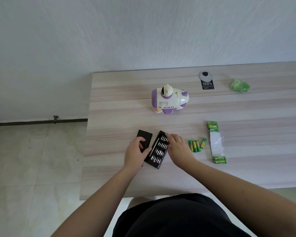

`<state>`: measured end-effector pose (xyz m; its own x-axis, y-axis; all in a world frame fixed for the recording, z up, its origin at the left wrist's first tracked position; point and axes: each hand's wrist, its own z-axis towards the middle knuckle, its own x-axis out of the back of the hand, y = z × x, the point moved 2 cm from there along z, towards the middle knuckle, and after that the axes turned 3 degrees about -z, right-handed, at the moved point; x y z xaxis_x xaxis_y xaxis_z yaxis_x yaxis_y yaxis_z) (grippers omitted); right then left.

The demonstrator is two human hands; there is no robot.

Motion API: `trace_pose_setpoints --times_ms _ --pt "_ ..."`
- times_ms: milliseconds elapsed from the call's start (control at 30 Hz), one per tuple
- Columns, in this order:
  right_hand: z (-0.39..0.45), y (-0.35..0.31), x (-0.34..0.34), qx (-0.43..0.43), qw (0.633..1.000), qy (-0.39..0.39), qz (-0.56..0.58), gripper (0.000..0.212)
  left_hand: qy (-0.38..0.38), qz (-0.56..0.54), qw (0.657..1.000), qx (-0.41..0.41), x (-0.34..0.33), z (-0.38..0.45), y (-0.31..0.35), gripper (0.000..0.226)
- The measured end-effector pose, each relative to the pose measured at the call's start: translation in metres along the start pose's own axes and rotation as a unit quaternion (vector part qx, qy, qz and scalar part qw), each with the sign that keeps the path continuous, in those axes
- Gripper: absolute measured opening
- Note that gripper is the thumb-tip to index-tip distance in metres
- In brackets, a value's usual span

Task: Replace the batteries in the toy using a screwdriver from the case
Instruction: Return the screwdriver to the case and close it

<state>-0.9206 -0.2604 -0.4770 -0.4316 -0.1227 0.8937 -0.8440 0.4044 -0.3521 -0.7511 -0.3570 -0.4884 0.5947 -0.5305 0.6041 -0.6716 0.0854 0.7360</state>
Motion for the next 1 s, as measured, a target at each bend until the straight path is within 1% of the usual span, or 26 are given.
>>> trace_pose_setpoints --times_ms 100,167,233,400,533,667,767,833,933,1000 --pt "0.017 0.001 0.006 -0.067 0.997 -0.019 0.046 0.057 -0.027 0.052 0.998 -0.031 0.003 -0.006 -0.005 0.045" --pt "0.026 -0.001 0.007 -0.090 0.992 -0.051 0.073 0.058 -0.044 0.080 0.995 -0.036 0.000 -0.009 -0.007 0.050" --pt "0.032 -0.002 0.005 -0.100 0.989 -0.078 0.080 0.057 -0.048 0.095 0.994 -0.037 -0.004 -0.011 -0.006 0.051" --pt "0.043 0.000 0.007 -0.119 0.985 -0.089 0.092 0.050 -0.043 0.126 0.991 -0.032 -0.012 -0.011 -0.008 0.048" --pt "0.050 0.000 0.008 -0.147 0.977 -0.123 0.090 0.042 -0.031 0.131 0.991 -0.029 -0.015 -0.011 -0.009 0.048" --pt "0.047 -0.003 0.022 -0.187 0.956 -0.119 0.193 0.035 -0.018 0.155 0.987 -0.034 -0.013 -0.010 -0.008 0.053" --pt "0.036 -0.003 0.031 -0.216 0.931 -0.108 0.272 0.034 -0.001 0.206 0.977 -0.047 -0.012 -0.013 -0.008 0.057" --pt "0.029 -0.004 0.034 -0.229 0.923 -0.102 0.292 0.036 0.008 0.225 0.973 -0.059 -0.011 -0.013 -0.009 0.064" --pt "0.023 -0.006 0.033 -0.222 0.932 -0.086 0.274 0.033 0.008 0.221 0.973 -0.069 -0.007 -0.010 -0.010 0.087" --pt "0.020 -0.009 0.034 -0.224 0.928 -0.078 0.287 0.030 0.009 0.218 0.972 -0.090 -0.003 -0.007 -0.010 0.093"
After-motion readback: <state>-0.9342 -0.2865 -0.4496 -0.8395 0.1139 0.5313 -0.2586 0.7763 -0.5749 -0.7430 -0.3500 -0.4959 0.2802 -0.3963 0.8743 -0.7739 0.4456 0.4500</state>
